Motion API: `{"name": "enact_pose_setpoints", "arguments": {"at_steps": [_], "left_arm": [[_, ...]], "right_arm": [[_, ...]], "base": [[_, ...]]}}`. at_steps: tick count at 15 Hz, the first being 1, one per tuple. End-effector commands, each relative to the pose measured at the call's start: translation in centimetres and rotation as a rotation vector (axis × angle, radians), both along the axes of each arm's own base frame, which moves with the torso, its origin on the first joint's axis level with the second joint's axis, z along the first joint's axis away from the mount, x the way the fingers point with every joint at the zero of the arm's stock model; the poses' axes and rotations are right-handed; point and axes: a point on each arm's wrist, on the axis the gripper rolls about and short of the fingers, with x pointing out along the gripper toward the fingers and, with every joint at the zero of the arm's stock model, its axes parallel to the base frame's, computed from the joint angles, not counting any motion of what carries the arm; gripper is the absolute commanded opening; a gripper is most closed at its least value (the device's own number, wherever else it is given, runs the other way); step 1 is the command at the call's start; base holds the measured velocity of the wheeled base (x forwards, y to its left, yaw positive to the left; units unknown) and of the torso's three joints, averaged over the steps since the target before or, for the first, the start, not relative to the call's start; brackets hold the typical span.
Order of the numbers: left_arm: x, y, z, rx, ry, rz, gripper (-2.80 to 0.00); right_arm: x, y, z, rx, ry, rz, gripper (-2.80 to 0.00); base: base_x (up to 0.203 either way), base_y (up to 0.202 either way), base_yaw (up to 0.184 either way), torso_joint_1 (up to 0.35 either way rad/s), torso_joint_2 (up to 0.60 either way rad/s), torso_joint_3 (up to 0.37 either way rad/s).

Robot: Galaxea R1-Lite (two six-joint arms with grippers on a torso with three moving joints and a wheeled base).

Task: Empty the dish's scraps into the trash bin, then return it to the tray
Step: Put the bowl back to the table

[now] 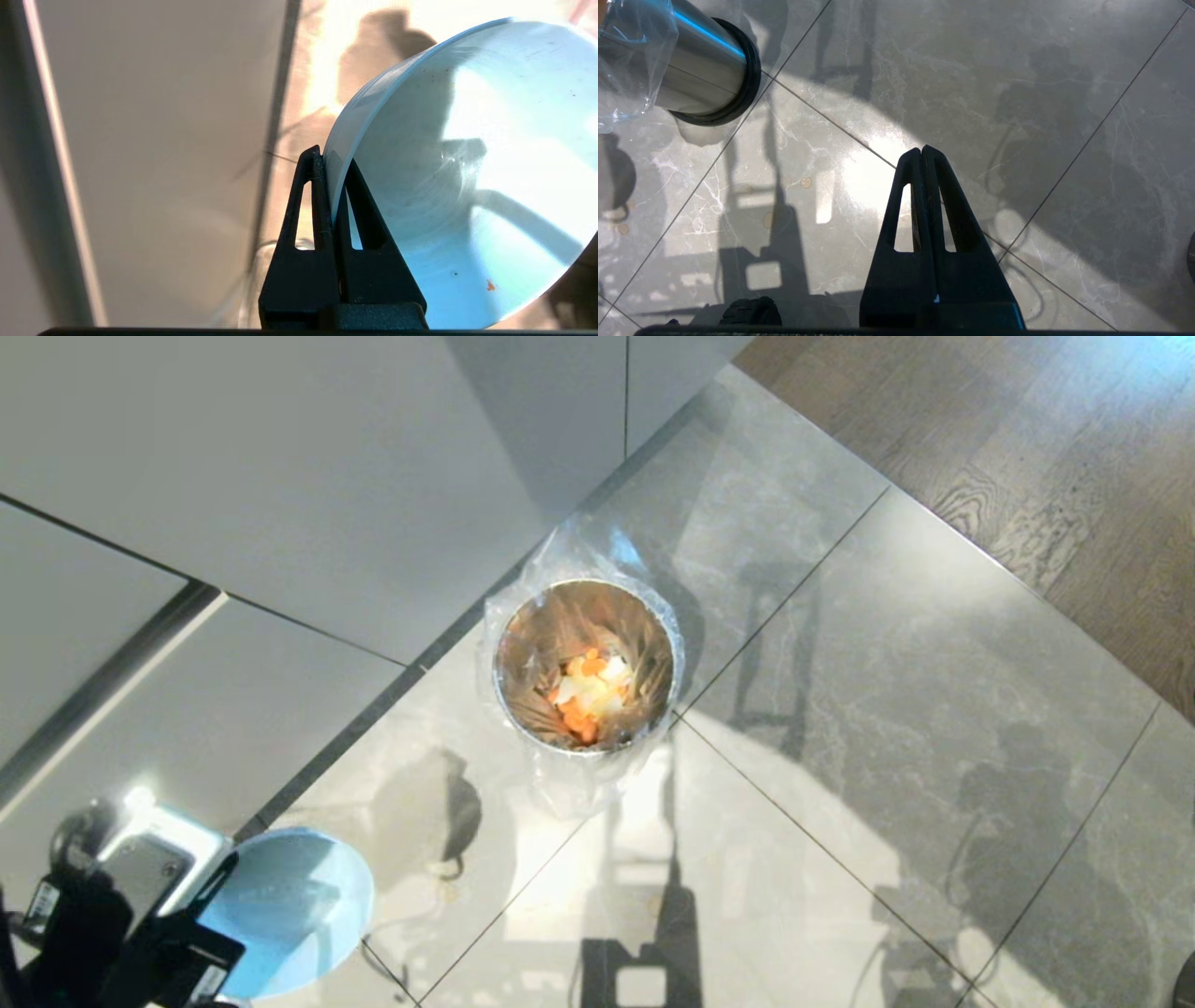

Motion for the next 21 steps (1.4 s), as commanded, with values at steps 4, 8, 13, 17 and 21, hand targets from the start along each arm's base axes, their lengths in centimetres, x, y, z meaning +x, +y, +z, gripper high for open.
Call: {"name": "enact_pose_setpoints", "arguments": {"at_steps": [4, 8, 13, 17, 21], "left_arm": [[-4.5, 3.2, -1.5, -0.115, -0.113, 0.110, -2.80], [-7.1, 4.0, -2.7, -0.221, -0.111, 0.127, -2.80], [-9.5, 4.1, -4.2, -0.577, -0.117, 0.086, -2.80], [-11.0, 3.9, -5.4, -0.634, -0.136, 0.064, -2.80], [-12.0, 3.9, -5.6, -0.635, -0.245, 0.028, -2.80]], "right_arm": [[0.0, 0.0, 0.0, 0.001, -0.001, 0.000, -2.80], [0.0, 0.0, 0.0, 0.001, -0.001, -0.001, -2.80], [0.0, 0.0, 0.0, 0.001, 0.001, 0.000, -2.80], [0.0, 0.0, 0.0, 0.001, -0.001, 0.000, -2.80], [0.0, 0.0, 0.0, 0.001, -0.001, 0.000, -2.80]], "base": [[0.000, 0.000, 0.000, 0.000, 0.00, 0.000], [0.000, 0.000, 0.000, 0.000, 0.00, 0.000], [0.000, 0.000, 0.000, 0.000, 0.00, 0.000], [0.000, 0.000, 0.000, 0.000, 0.00, 0.000], [0.000, 0.000, 0.000, 0.000, 0.00, 0.000]]}}
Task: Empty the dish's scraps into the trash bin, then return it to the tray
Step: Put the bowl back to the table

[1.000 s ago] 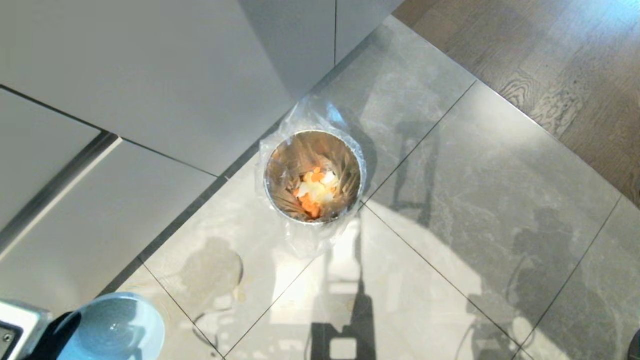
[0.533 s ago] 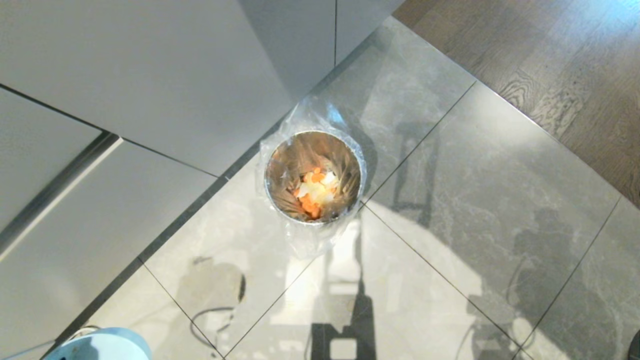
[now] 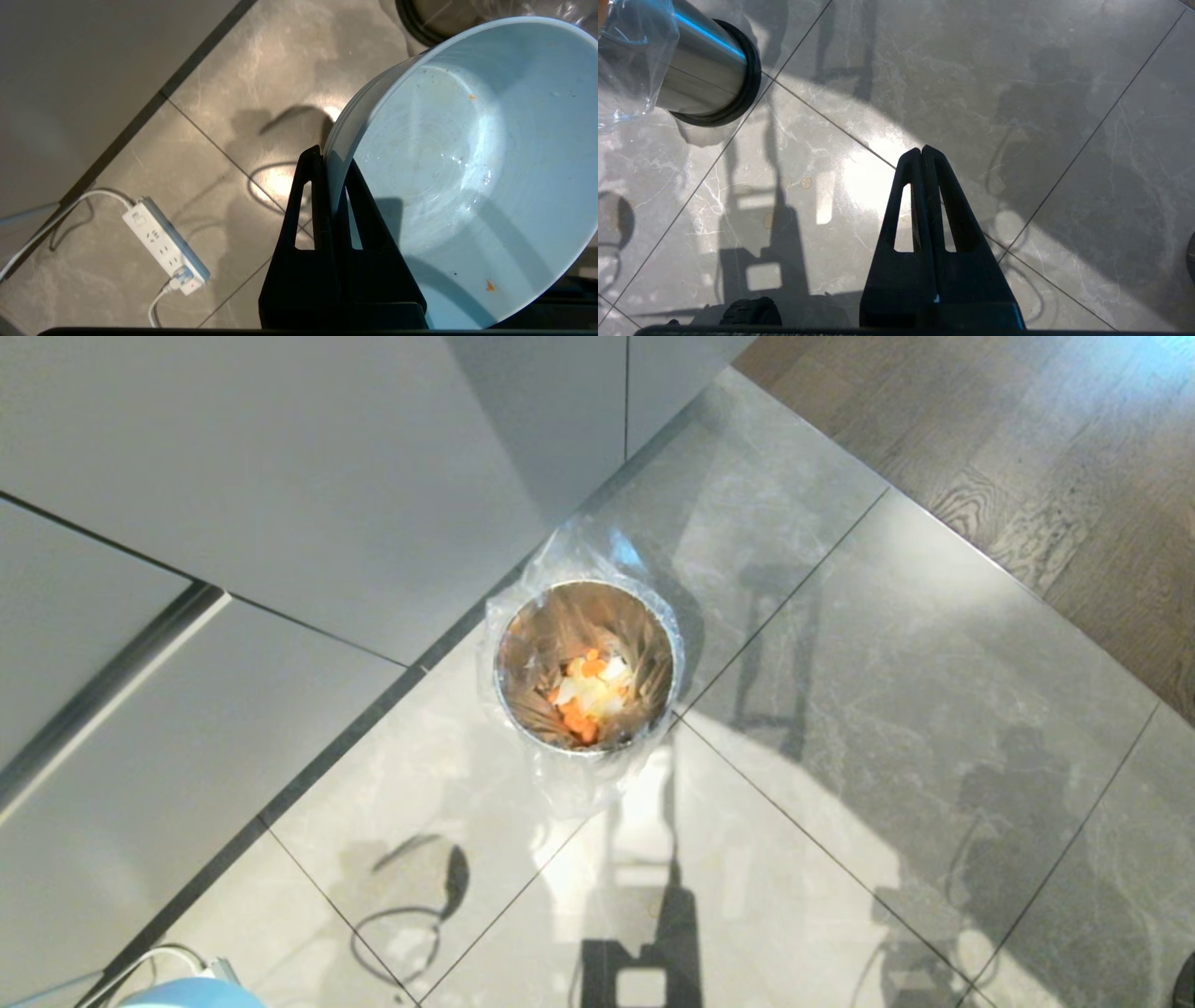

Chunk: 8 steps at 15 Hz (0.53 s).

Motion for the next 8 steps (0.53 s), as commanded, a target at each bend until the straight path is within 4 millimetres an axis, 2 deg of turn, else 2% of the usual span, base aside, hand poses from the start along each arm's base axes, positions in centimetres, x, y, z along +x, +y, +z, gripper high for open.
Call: {"name": "enact_pose_setpoints", "arguments": {"at_steps": [1, 4, 8], "left_arm": [[-0.82, 0.00, -0.13, 0.008, -0.105, 0.001, -2.80], [-1.39, -0.01, -0.30, 0.023, -0.176, -0.005, -2.80], [-1.39, -0.01, -0.30, 0.024, -0.176, -0.005, -2.80]], "right_arm": [[0.00, 0.00, 0.00, 0.001, -0.001, -0.001, -2.80], [0.00, 0.00, 0.00, 0.001, -0.001, 0.000, -2.80], [0.00, 0.00, 0.00, 0.001, -0.001, 0.000, -2.80]], "base": [[0.000, 0.000, 0.000, 0.000, 0.00, 0.000], [0.000, 0.000, 0.000, 0.000, 0.00, 0.000], [0.000, 0.000, 0.000, 0.000, 0.00, 0.000]]}}
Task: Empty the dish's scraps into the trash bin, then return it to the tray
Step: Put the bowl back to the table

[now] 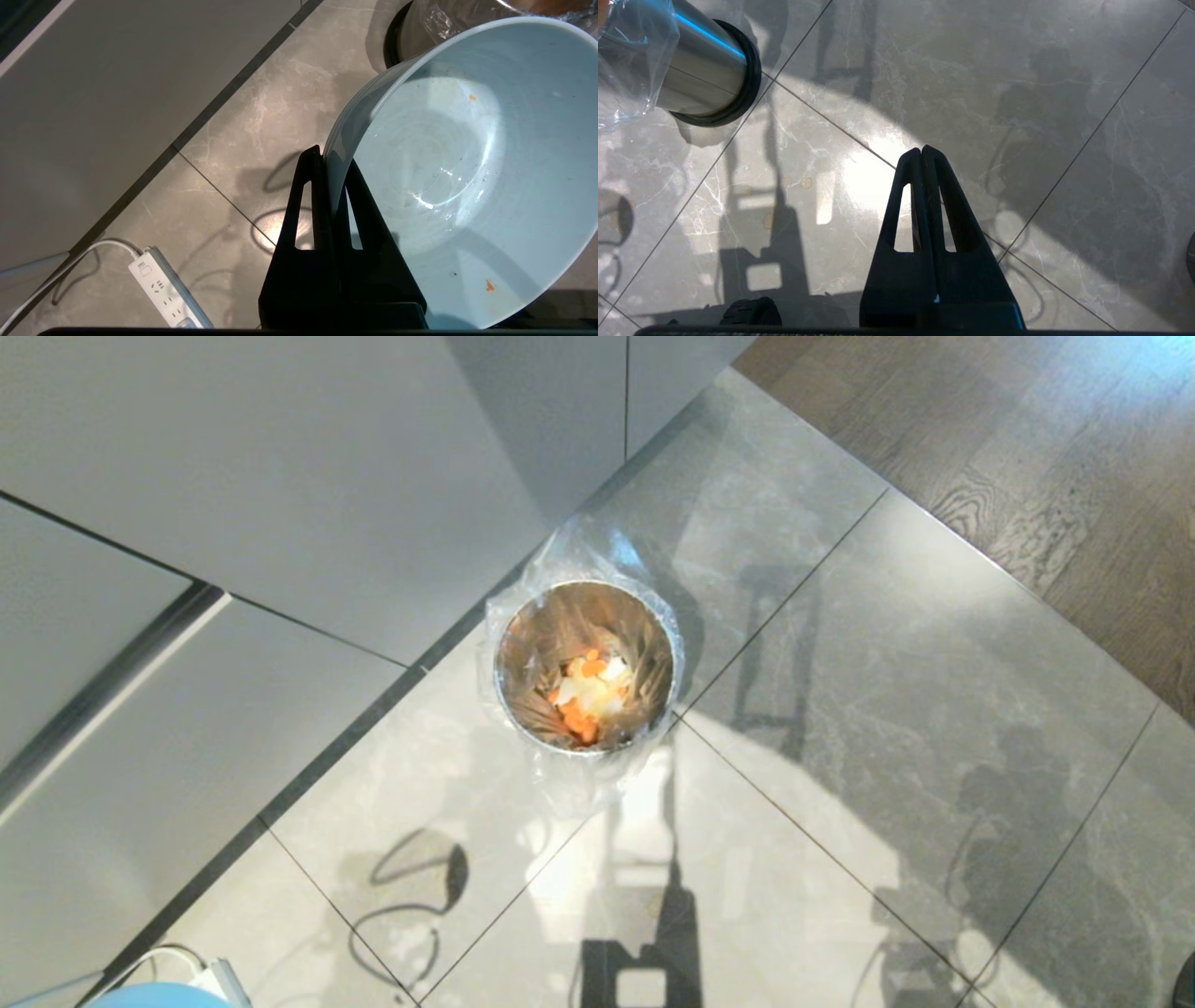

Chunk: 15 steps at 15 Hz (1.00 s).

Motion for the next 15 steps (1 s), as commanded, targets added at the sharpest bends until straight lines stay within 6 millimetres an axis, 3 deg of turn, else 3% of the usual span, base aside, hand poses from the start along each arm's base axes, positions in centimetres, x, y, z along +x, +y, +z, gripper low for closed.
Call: {"name": "enact_pose_setpoints", "arguments": {"at_steps": [1, 15], "left_arm": [[-0.06, 0.00, -0.01, 0.000, -0.008, 0.002, -2.80], [-0.06, 0.01, -0.01, -0.002, -0.008, 0.005, -2.80]], "right_arm": [[0.00, 0.00, 0.00, 0.001, -0.001, 0.000, -2.80], [0.00, 0.00, 0.00, 0.001, -0.001, -0.001, -2.80]], "base": [[0.000, 0.000, 0.000, 0.000, 0.00, 0.000], [0.000, 0.000, 0.000, 0.000, 0.00, 0.000]]}}
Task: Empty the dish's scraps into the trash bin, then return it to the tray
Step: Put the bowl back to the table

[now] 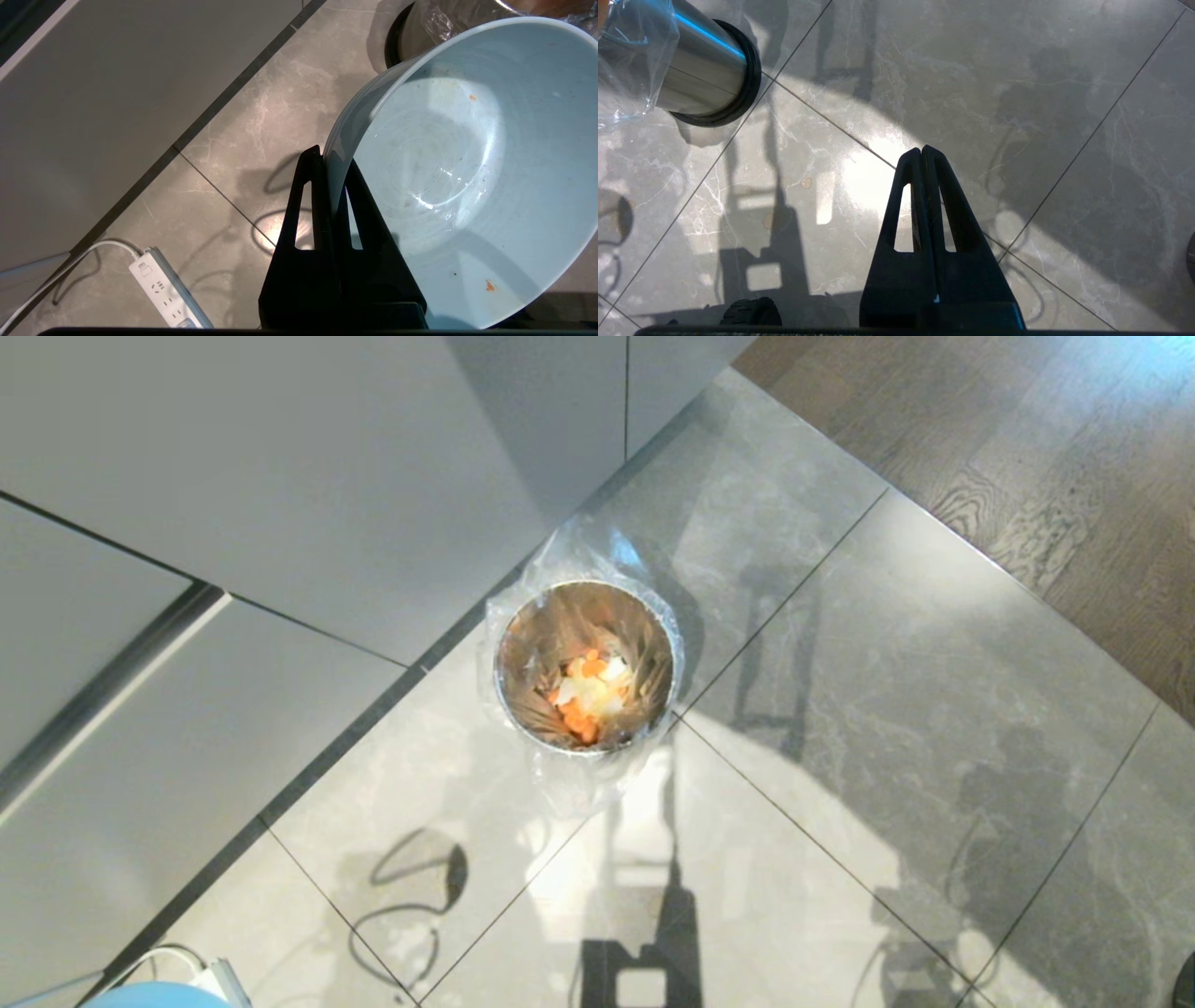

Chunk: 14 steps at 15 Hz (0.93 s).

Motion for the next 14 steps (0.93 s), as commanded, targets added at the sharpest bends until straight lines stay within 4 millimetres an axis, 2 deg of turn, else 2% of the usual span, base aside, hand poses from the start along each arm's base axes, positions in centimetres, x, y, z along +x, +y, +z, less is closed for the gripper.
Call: {"name": "enact_pose_setpoints", "arguments": {"at_steps": [1, 8, 14], "left_arm": [[0.00, 0.00, 0.01, -0.003, -0.002, -0.001, -2.80], [0.00, 0.00, 0.01, -0.002, -0.002, 0.000, -2.80], [0.00, 0.00, 0.01, 0.000, -0.002, 0.001, -2.80]], "right_arm": [[0.00, 0.00, 0.00, 0.001, -0.001, 0.001, -2.80], [0.00, 0.00, 0.00, 0.001, -0.001, 0.001, -2.80], [0.00, 0.00, 0.00, 0.001, -0.001, 0.001, -2.80]], "base": [[0.000, 0.000, 0.000, 0.000, 0.00, 0.000], [0.000, 0.000, 0.000, 0.000, 0.00, 0.000], [0.000, 0.000, 0.000, 0.004, 0.00, 0.158]]}}
